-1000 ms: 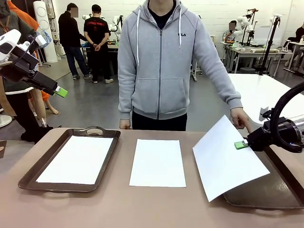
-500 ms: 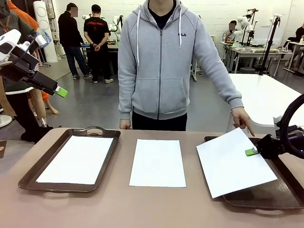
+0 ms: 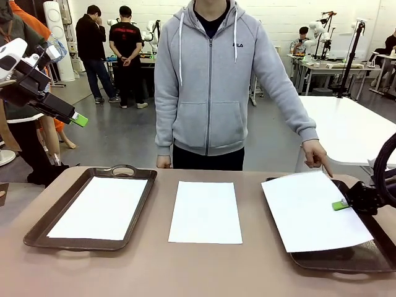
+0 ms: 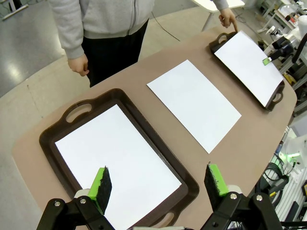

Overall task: Sort the A4 documents.
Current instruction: Place the A4 Paper in the designated Handle tray, then receive the A4 Paper.

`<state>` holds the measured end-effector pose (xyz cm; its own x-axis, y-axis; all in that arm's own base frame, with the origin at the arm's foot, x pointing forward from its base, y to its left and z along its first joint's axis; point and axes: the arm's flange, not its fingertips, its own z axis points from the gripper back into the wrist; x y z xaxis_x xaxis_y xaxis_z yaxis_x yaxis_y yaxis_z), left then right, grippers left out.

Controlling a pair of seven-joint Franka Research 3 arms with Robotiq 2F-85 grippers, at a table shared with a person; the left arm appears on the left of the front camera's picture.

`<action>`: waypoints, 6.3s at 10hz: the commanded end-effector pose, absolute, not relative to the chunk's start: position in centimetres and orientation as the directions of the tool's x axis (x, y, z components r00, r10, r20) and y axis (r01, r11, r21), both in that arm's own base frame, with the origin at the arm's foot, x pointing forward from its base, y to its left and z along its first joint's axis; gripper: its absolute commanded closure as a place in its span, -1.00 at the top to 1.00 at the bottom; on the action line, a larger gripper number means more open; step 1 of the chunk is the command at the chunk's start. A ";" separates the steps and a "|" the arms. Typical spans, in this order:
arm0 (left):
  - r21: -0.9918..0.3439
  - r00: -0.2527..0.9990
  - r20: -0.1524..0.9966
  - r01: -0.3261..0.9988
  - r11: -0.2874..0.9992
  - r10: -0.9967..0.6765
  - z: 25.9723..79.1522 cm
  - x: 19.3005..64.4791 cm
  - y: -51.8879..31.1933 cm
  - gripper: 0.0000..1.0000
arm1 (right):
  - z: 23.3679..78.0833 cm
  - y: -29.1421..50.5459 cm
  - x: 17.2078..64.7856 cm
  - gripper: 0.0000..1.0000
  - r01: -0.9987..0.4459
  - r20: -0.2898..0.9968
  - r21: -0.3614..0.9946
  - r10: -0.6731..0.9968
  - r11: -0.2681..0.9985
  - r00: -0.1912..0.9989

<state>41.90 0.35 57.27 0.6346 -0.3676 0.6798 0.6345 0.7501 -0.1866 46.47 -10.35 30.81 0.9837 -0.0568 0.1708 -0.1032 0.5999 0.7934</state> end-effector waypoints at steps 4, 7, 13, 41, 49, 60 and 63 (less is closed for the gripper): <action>-0.181 0.621 0.686 0.650 0.738 -0.379 57.2 41.9 0.5 1.00 | 30.1 -10.2 46.7 -0.98 -0.013 0.138 0.632 -0.096 0.775 0.986; -0.181 0.621 0.686 0.650 0.738 -0.379 57.2 41.9 0.5 1.00 | 30.4 -9.9 47.5 -0.98 -0.033 0.141 0.622 -0.071 0.782 0.988; -0.181 0.621 0.686 0.650 0.738 -0.379 57.2 41.9 0.5 1.00 | 30.6 -9.1 48.3 -0.98 -0.054 0.162 0.581 -0.050 0.812 0.985; -0.181 0.621 0.686 0.650 0.738 -0.379 57.2 41.9 0.5 1.00 | 33.3 -10.6 47.2 1.00 -0.025 0.240 0.450 -0.094 0.893 0.966; -0.181 0.621 0.686 0.650 0.738 -0.379 57.2 41.9 0.5 1.00 | 43.2 -10.2 39.5 1.00 -0.619 0.755 0.293 0.222 0.728 0.618; -0.181 0.621 0.686 0.650 0.738 -0.379 57.2 41.9 0.5 1.00 | 57.0 -0.2 42.6 1.00 -0.909 0.636 0.011 0.698 0.416 0.328; -0.181 0.621 0.686 0.650 0.738 -0.379 57.2 41.9 0.5 1.00 | 57.7 0.8 44.5 1.00 -0.883 0.562 0.164 0.694 0.440 0.450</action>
